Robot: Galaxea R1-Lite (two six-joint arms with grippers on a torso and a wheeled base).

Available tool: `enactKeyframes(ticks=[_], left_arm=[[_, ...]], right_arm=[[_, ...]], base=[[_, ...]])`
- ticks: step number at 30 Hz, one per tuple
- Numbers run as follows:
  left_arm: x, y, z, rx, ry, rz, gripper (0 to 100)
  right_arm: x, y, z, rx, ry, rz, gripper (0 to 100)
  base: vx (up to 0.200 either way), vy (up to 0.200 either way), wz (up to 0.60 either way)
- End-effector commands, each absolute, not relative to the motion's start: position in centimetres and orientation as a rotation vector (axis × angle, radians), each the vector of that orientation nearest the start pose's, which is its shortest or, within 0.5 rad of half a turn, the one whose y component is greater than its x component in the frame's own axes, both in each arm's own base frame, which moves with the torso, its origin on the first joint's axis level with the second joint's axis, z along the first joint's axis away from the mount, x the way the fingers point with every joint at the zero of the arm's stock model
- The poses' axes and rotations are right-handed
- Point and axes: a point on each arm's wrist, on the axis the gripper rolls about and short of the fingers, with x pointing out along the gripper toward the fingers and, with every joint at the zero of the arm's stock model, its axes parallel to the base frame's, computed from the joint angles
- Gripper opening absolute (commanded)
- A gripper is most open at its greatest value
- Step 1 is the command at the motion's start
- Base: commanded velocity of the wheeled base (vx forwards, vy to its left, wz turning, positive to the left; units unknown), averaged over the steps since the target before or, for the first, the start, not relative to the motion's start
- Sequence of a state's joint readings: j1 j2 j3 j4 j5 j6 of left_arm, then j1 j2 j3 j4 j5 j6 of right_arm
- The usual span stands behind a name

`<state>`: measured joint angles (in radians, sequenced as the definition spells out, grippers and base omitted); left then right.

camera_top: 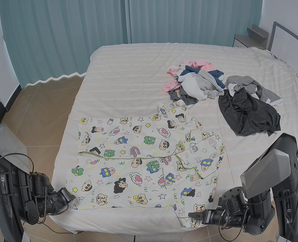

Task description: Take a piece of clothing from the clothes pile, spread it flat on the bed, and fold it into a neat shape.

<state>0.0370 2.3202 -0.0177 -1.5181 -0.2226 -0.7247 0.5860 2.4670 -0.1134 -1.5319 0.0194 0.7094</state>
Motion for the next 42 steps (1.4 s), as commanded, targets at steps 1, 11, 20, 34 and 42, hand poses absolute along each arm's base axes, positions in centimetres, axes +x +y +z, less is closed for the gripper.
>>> enactKeyframes(ticks=[1, 11, 20, 34, 42], left_arm=[[21.2, 0.3, -3.3, -0.786, 0.829, 0.123, 0], [21.2, 0.3, -3.4, -0.782, 0.834, 0.122, 0], [21.2, 0.3, -3.4, -0.782, 0.834, 0.122, 0], [21.1, 0.2, -3.5, -0.776, 0.835, 0.127, 0], [20.9, 0.4, -3.0, -0.778, 0.838, 0.14, 0]], right_arm=[[20.0, 13.3, -7.1, 0.404, 0.951, 0.271, 100], [20.0, 13.4, -7.1, 0.396, 0.957, 0.303, 100], [19.6, 13.2, -6.9, 0.395, 0.969, 0.3, 0], [19.2, 11.8, -4.8, 0.445, 0.944, 0.266, 0], [18.3, 10.9, -3.0, 0.55, 0.966, 0.291, 0]], base=[[0.0, 0.0, 0.0], [0.0, 0.0, 0.0], [0.0, 0.0, 0.0], [0.0, 0.0, 0.0], [0.0, 0.0, 0.0]])
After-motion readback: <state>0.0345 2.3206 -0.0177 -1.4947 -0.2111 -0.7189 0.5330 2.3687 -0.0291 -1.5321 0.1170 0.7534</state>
